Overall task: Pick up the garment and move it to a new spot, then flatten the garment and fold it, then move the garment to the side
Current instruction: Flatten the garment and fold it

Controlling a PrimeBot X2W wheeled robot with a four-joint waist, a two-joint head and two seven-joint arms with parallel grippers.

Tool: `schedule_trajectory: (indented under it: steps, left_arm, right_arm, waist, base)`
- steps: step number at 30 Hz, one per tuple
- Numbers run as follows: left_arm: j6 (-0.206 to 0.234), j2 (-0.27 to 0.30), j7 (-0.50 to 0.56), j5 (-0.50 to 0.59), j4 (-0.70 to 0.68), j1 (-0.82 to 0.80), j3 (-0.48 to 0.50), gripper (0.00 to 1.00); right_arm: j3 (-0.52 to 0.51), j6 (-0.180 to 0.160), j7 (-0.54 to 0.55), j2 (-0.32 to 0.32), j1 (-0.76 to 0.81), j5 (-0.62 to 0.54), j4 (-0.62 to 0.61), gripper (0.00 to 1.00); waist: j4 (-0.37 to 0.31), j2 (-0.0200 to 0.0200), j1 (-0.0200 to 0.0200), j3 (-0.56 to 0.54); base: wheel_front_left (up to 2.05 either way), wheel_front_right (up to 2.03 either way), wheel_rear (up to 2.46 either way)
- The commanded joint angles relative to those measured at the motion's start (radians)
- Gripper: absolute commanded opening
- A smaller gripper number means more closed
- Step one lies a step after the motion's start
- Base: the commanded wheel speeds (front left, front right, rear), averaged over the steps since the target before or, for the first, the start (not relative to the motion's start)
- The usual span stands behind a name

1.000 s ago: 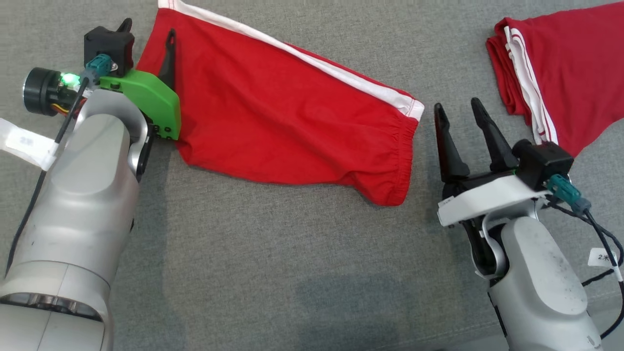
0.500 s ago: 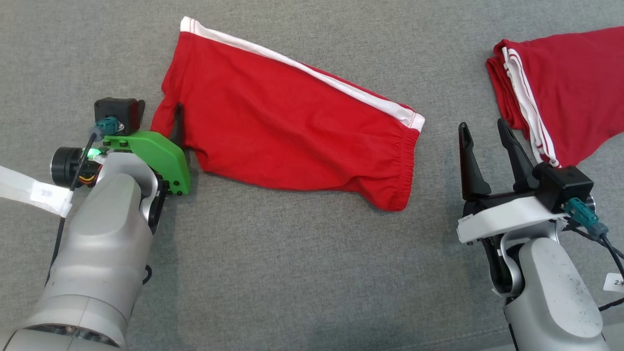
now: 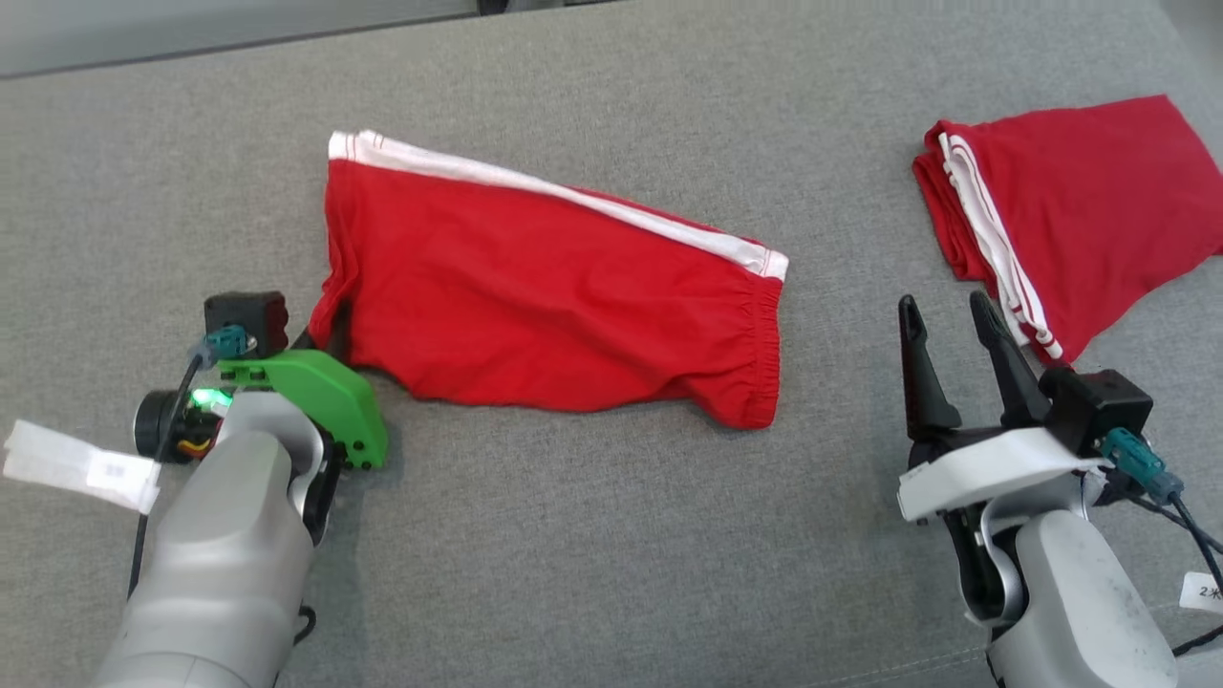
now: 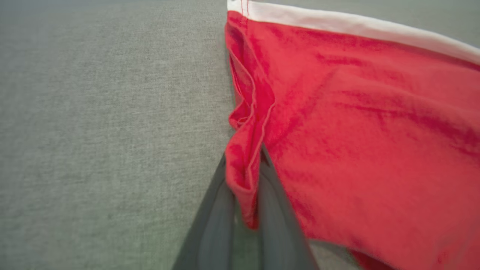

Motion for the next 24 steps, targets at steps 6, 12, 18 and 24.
schedule_trajectory:
  steps: [6, 12, 18, 24]
  left_arm:
    - [0.04, 0.007, -0.007, -0.032, -0.083, 0.146, 0.058, 0.0]
    - [0.091, -0.008, -0.008, -0.036, -0.215, 0.317, 0.124, 0.0]
    - [0.136, -0.033, -0.008, -0.003, -0.325, 0.437, 0.161, 0.0]
    - [0.166, -0.037, -0.007, 0.055, -0.417, 0.507, 0.186, 1.0]
  right_arm:
    - [-0.024, -0.001, 0.0, -0.003, 0.075, 0.012, 0.03, 1.0]
    - [-0.038, 0.0, 0.0, -0.003, 0.128, 0.012, 0.048, 1.0]
    - [-0.029, -0.001, 0.0, -0.003, 0.146, 0.009, 0.06, 1.0]
    - [-0.026, 0.0, 0.0, -0.003, 0.153, -0.004, 0.071, 1.0]
  waist:
    - [0.026, 0.0, 0.0, -0.145]
    - [0.048, 0.0, 0.0, -0.21]
    - [0.053, 0.0, 0.0, -0.236]
    - [0.06, 0.0, 0.0, -0.24]
  base:
    - [0.0, 0.0, 0.0]
    - [0.0, 0.0, 0.0]
    - [0.0, 0.0, 0.0]
    - [0.0, 0.0, 0.0]
